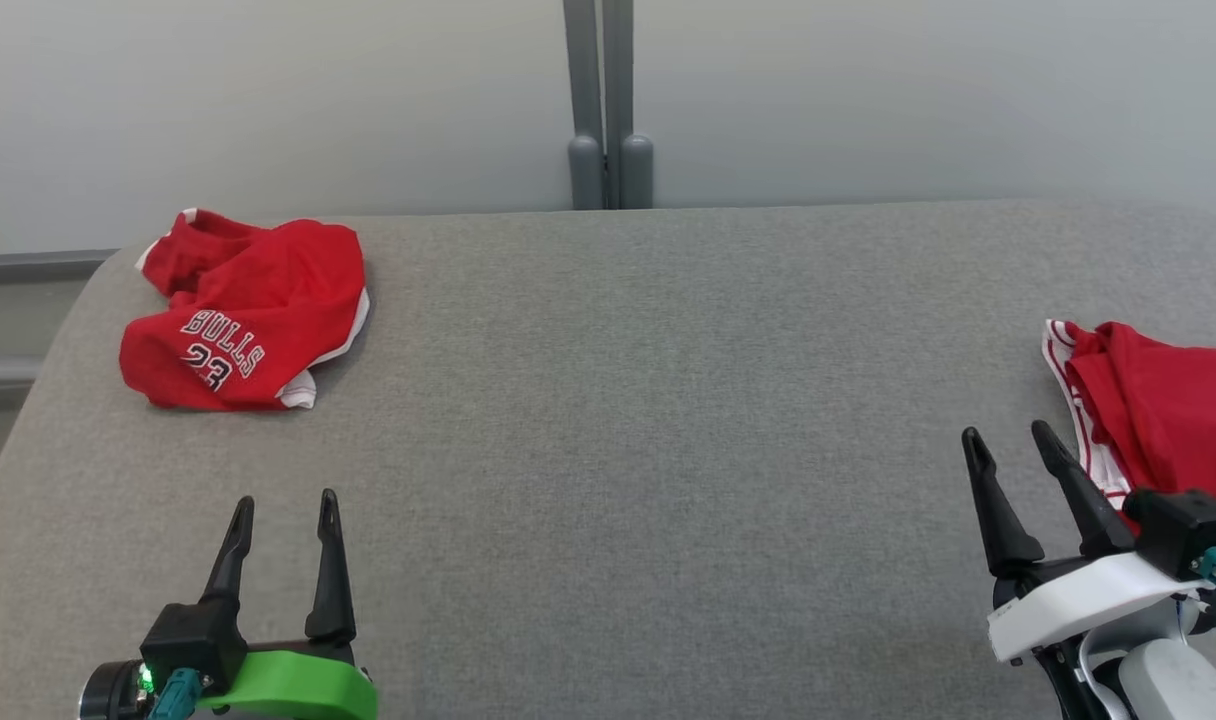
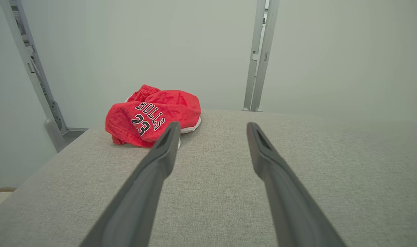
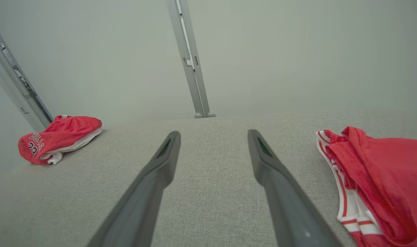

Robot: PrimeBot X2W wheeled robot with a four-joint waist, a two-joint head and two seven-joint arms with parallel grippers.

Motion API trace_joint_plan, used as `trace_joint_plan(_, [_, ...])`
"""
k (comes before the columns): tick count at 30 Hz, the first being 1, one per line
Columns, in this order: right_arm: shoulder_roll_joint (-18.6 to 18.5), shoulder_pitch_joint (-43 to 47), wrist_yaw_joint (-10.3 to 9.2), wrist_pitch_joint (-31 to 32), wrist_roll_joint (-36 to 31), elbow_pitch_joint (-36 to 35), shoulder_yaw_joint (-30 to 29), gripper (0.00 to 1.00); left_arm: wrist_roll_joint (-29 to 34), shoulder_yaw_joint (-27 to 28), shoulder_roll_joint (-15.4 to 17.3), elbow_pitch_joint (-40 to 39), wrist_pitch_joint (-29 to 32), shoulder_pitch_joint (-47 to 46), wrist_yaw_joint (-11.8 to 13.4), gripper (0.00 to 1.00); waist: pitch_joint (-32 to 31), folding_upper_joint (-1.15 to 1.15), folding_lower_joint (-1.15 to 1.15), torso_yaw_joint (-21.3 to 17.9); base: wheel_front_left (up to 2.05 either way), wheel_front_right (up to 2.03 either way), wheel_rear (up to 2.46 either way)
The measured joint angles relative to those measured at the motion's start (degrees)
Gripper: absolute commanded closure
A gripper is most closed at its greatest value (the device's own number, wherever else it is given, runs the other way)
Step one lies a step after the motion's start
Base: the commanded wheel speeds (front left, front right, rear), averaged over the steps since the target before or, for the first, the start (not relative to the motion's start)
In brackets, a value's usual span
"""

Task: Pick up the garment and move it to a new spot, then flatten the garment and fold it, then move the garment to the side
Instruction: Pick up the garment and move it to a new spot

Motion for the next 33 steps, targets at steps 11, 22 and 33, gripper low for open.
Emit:
trace_joint_plan(11, [1.16, -0.03, 0.0, 0.0, 0.13, 0.86, 3.0, 0.0, 0.9, 1.78, 0.38, 0.65, 0.0, 0.35, 0.47, 0.0, -0.63, 0.0, 0.0, 9.25, 0.0, 0.0, 0.0])
trace_joint_plan(22, [1.71, -0.23, 0.0, 0.0, 0.7, 1.16, 5.22, 0.0, 0.86, 2.88, 0.51, 0.36, 0.01, 1.18, 0.73, 0.0, -1.04, 0.0, 0.0, 17.07, 0.0, 0.0, 0.0])
trace_joint_plan(33, [1.2, -1.18, 0.0, 0.0, 0.0, -1.43, 4.75, 0.0, -0.89, 1.44, 1.93, 0.0, 5.44, -2.89, -0.89, 0.0, 0.81, 0.0, 0.0, 16.6, 0.0, 0.0, 0.0])
